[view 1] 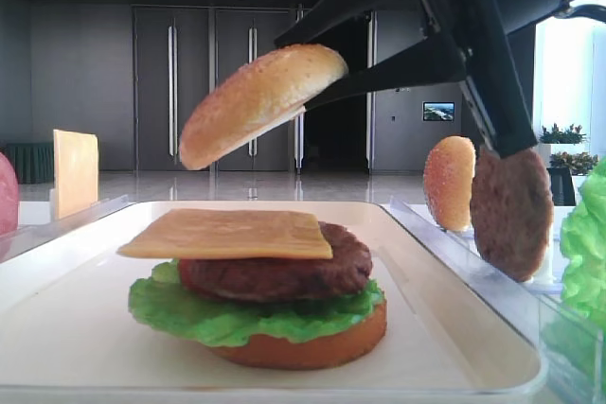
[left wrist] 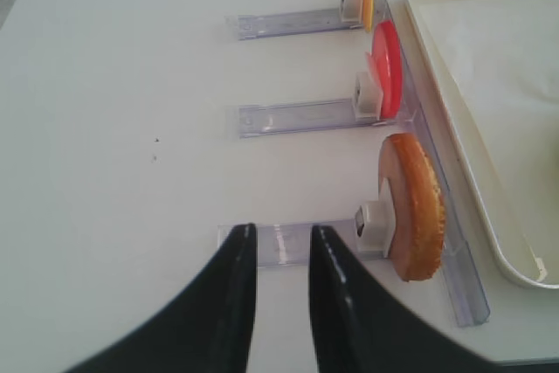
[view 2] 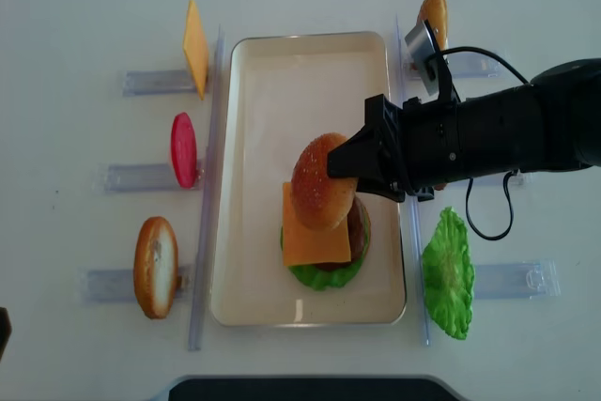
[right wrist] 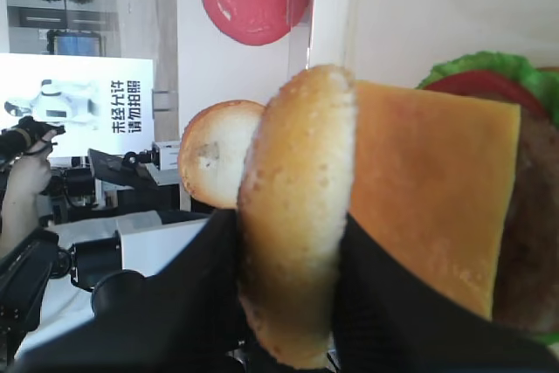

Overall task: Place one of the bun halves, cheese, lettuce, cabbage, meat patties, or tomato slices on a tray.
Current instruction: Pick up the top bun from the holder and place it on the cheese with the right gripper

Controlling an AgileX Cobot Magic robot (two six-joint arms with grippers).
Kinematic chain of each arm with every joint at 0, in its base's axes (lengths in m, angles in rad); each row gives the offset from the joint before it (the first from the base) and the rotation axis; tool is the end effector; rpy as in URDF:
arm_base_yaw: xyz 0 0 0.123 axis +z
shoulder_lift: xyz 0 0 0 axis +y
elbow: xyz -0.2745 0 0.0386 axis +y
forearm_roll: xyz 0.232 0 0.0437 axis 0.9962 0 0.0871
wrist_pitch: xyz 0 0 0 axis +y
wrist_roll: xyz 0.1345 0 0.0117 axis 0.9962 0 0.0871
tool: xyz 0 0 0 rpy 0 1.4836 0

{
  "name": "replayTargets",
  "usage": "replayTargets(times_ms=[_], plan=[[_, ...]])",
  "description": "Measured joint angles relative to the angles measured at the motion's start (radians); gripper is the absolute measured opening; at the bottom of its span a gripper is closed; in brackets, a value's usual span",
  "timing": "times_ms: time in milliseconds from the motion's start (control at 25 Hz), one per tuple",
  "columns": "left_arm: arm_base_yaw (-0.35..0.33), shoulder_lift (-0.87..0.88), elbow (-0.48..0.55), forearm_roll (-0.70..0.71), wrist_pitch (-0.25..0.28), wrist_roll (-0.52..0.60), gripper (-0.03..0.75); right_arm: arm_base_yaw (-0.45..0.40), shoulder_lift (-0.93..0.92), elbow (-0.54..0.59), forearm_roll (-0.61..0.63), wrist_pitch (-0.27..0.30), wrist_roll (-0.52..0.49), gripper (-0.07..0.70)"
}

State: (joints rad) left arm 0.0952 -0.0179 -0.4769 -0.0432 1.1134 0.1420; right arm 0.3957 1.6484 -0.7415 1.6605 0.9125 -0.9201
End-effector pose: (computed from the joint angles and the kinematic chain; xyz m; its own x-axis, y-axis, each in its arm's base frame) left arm 0.0250 -0.0029 0.2369 -0.5079 0.0746 -0.8582 0.0005 0.9963 0.0862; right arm 0.2362 0.2140 0.1841 -0.9836 0.0664 -0.1679 -0.1260 0.4140 0.9015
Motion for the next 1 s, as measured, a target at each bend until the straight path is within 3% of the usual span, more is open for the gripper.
replayTargets(times_ms=[200,480,1000], plan=[[0.000,0.000,0.000,0.000,0.000,0.000,0.159,0.006,0.000,0.026,0.010,-0.004,-0.024,0.224],[0.000,0.000,0.000,0.000,0.000,0.000,0.159,0.062,0.001,0.026,0.047,-0.057,-0.065,0.224],[0.000,0.000,0.000,0.000,0.000,0.000,0.159,0.116,0.007,0.026,0.070,-0.081,-0.076,0.224]])
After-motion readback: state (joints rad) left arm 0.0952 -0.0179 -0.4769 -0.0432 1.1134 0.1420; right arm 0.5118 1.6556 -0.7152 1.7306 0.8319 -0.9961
